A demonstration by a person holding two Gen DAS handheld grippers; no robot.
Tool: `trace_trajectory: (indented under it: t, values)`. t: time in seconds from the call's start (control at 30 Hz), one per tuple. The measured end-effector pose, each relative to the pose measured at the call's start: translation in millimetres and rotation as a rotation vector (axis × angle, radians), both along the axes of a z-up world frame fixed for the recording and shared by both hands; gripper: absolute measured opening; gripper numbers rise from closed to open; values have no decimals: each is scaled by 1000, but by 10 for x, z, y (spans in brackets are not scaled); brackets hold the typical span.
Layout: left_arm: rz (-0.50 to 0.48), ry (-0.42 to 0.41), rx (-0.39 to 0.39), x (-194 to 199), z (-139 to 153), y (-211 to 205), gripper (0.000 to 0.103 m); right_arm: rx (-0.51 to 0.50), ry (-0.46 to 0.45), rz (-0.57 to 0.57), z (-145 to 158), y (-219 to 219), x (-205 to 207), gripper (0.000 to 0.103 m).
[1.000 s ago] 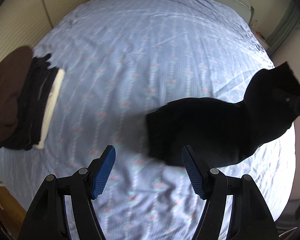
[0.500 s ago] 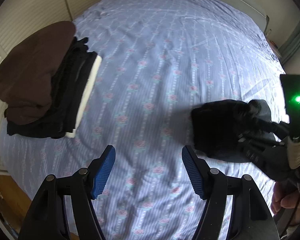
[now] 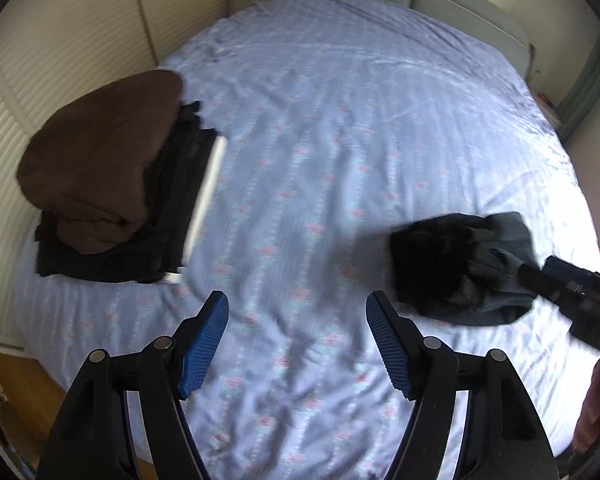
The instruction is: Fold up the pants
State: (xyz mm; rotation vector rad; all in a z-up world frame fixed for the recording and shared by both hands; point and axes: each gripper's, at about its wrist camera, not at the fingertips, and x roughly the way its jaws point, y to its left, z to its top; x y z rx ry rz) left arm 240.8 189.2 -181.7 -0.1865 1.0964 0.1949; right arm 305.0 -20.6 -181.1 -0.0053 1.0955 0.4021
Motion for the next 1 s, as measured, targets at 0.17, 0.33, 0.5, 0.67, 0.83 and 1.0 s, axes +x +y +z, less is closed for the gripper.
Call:
trace_trajectory:
  t: [0.17, 0.33, 0.5, 0.67, 0.83, 1.0]
  values:
    - [-103, 1, -125, 223, -92, -463, 71, -3, 48, -252, -139, -993, 172, 74]
    - [-162, 23, -213, 586, -263, -921, 72, 47, 126, -441, -492, -1795, 362, 74]
    - [-113, 74, -315, 917, -489, -1086, 75, 113, 203, -521, -869, -2063, 579, 74]
    - [14, 154, -414, 1095, -732, -1076, 83, 170, 278, -536, -1175, -2060, 779, 74]
    - [94, 205, -515, 978, -971, -1079, 93, 158, 306, -419, -1364, -1746, 626, 73]
    - [168, 262, -542, 916, -1265, -1088, 95, 147, 316, -398, -1446, -1591, 520, 74]
